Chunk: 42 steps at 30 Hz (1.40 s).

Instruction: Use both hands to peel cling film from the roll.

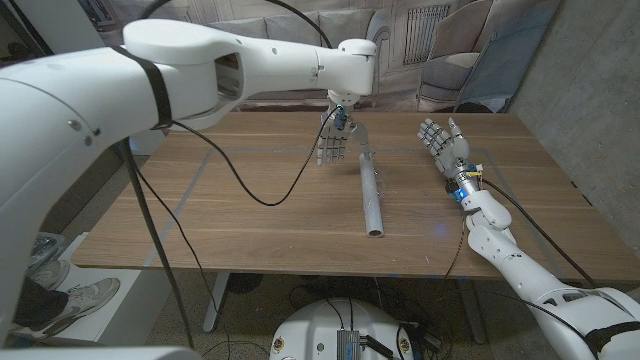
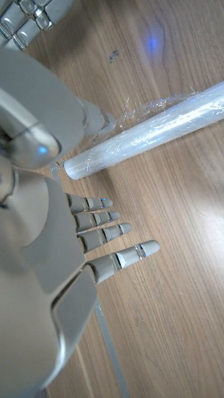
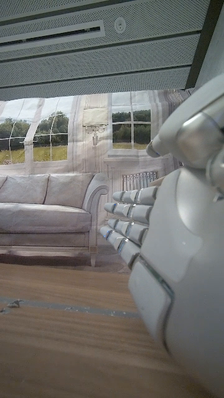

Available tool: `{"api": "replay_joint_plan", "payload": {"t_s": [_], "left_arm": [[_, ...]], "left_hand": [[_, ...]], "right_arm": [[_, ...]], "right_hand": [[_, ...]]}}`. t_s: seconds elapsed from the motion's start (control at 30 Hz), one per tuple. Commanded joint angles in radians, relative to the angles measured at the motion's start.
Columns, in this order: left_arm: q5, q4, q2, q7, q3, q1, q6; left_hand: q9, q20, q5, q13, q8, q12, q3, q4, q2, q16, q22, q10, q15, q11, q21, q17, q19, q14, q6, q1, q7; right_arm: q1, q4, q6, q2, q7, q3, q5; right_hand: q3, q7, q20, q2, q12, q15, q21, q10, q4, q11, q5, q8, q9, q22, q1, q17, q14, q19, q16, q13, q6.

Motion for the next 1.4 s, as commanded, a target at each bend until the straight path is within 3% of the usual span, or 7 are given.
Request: {"api": "replay_joint_plan", "payload": {"t_s": [0.03,0.2,0.4,0.6,0.83,1.07,1.4], "left_arm": [[0.102,0.134,-0.091,-0.101,-0.006,0.051,-0.049],[0.127,0.187,-0.128,-0.131,-0.029,0.069,-0.064],[0.193,0.281,-0.212,-0.187,0.006,0.073,-0.082],[0.291,0.522,-0.352,-0.312,0.047,0.103,-0.220],[0.417,0.688,-0.437,-0.332,0.015,0.159,-0.300],[0.500,0.773,-0.463,-0.310,-0.075,0.220,-0.371],[0.595,0.790,-0.468,-0.245,-0.158,0.270,-0.439]], "left_hand": [[0.003,-0.002,0.003,0.005,0.007,0.005,0.003,-0.005,0.004,0.000,0.003,0.016,-0.002,0.000,-0.001,0.002,0.014,0.017,0.014,0.002,0.001],[0.003,-0.005,0.002,0.005,0.012,0.008,0.002,-0.003,0.005,0.002,0.003,0.030,-0.007,-0.001,0.000,0.003,0.037,0.033,0.035,0.002,0.006],[0.003,-0.007,0.001,0.005,0.014,0.012,0.000,-0.001,0.005,0.007,0.003,0.046,-0.013,-0.002,0.002,0.003,0.060,0.053,0.049,0.002,0.011],[0.003,-0.005,0.001,0.005,0.018,0.016,0.001,0.000,0.007,0.006,0.003,0.066,-0.013,0.000,0.002,0.003,0.081,0.062,0.071,0.005,0.021],[0.002,-0.007,0.001,0.005,0.024,0.022,0.009,-0.002,0.019,0.008,0.002,0.089,-0.019,-0.004,-0.001,0.003,0.099,0.081,0.099,0.019,0.030],[0.002,-0.010,0.000,0.005,0.025,0.025,0.014,-0.004,0.026,0.009,0.002,0.102,-0.024,-0.003,-0.005,0.003,0.108,0.094,0.112,0.028,0.032],[0.002,-0.014,-0.002,0.004,0.025,0.026,0.015,-0.002,0.029,0.009,0.002,0.113,-0.026,-0.003,-0.010,0.003,0.115,0.104,0.121,0.030,0.034]], "right_arm": [[-0.014,0.006,0.016,0.001,0.019,0.018,0.018],[-0.014,0.014,0.020,0.001,0.034,0.024,0.026],[-0.007,0.039,0.026,0.007,0.066,0.034,0.042],[0.004,0.077,0.034,0.017,0.111,0.049,0.064],[0.008,0.107,0.032,0.020,0.149,0.065,0.082],[0.001,0.111,0.030,0.014,0.168,0.081,0.093],[0.018,0.163,0.037,0.028,0.207,0.093,0.104]], "right_hand": [[0.009,0.001,-0.017,0.045,0.004,0.002,0.005,0.007,-0.002,0.002,-0.001,0.005,0.004,0.004,-0.001,0.003,0.012,0.006,0.003,0.004,0.007],[0.009,0.000,-0.017,0.044,0.004,0.003,0.005,0.007,-0.002,0.002,-0.001,0.005,0.004,0.004,-0.001,0.003,0.012,0.006,0.003,0.004,0.008],[0.010,0.001,-0.016,0.043,0.004,0.002,0.005,0.008,-0.002,0.004,-0.001,0.005,0.004,0.004,-0.002,0.003,0.013,0.007,0.003,0.004,0.008],[0.011,0.001,-0.017,0.042,0.004,0.001,0.005,0.009,-0.002,0.003,-0.001,0.005,0.004,0.004,-0.002,0.003,0.013,0.007,0.003,0.004,0.008],[0.011,0.001,-0.016,0.041,0.004,0.002,0.005,0.010,-0.003,0.004,-0.002,0.005,0.004,0.004,-0.003,0.003,0.014,0.008,0.003,0.004,0.009],[0.012,0.001,-0.015,0.040,0.005,0.001,0.005,0.014,-0.003,0.006,-0.002,0.004,0.004,0.004,-0.003,0.003,0.015,0.008,0.003,0.004,0.009],[0.012,-0.001,-0.015,0.039,0.004,0.001,0.005,0.015,-0.003,0.004,-0.002,0.005,0.004,0.004,-0.004,0.003,0.016,0.008,0.003,0.005,0.010]]}}
